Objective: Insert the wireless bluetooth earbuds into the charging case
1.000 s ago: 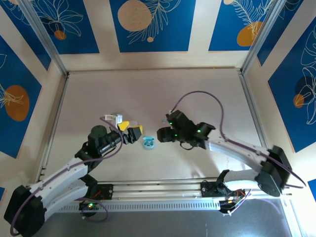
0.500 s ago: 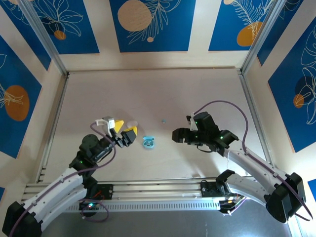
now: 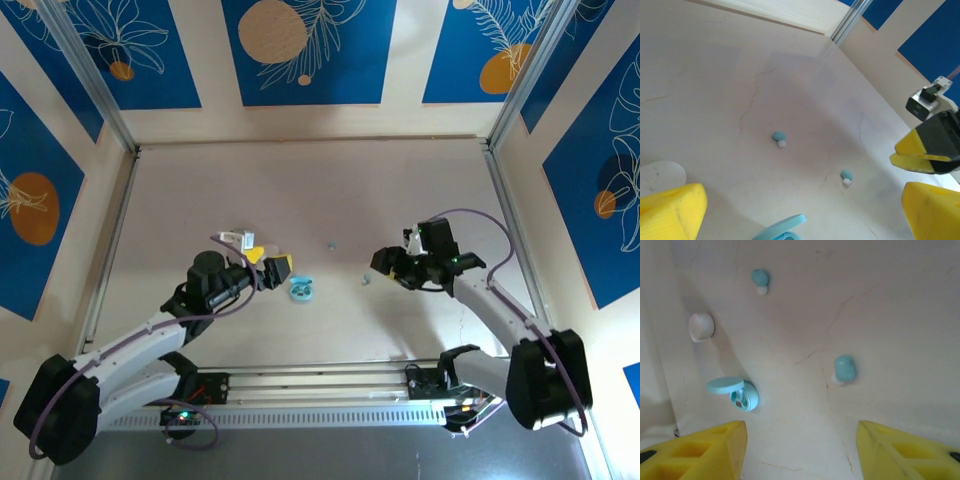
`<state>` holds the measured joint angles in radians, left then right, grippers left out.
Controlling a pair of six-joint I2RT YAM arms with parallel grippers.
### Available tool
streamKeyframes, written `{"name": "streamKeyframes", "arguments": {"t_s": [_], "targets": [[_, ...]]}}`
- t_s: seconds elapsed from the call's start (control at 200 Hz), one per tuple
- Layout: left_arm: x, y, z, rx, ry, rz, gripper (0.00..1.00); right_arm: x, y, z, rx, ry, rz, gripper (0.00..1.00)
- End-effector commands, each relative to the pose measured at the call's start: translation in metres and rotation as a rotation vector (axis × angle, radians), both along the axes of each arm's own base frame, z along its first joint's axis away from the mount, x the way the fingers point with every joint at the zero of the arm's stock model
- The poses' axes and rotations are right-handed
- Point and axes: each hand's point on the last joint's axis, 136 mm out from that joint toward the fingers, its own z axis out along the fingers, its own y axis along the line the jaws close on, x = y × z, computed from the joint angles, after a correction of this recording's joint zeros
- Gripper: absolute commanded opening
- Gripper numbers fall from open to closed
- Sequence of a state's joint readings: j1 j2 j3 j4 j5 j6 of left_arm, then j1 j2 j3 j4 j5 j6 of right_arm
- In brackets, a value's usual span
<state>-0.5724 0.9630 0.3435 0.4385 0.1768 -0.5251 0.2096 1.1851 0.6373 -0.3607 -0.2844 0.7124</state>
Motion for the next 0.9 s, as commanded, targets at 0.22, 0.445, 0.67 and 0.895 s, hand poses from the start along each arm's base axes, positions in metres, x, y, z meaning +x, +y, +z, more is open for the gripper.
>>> {"name": "streamKeyframes", "arguments": {"t_s": [0.22, 0.445, 0.67, 0.895], "targets": [[0.001, -0.006, 0.011, -0.019, -0.008, -0.021, 1.0, 0.023, 0.011, -0.026, 0.089, 0.108, 0.057, 0.54], [0.002, -0.006, 0.011, -0.011, -0.005, -0.016, 1.0, 0.029, 0.019, -0.042, 0.085, 0.158, 0.084, 0.49], [0.003, -0.005, 0.009, -0.005, 0.0, -0.012, 1.0, 0.027, 0.026, -0.058, 0.076, 0.201, 0.099, 0.5], [0.003, -0.006, 0.01, -0.009, 0.002, -0.017, 1.0, 0.026, 0.034, -0.067, 0.072, 0.219, 0.111, 0.5]]}}
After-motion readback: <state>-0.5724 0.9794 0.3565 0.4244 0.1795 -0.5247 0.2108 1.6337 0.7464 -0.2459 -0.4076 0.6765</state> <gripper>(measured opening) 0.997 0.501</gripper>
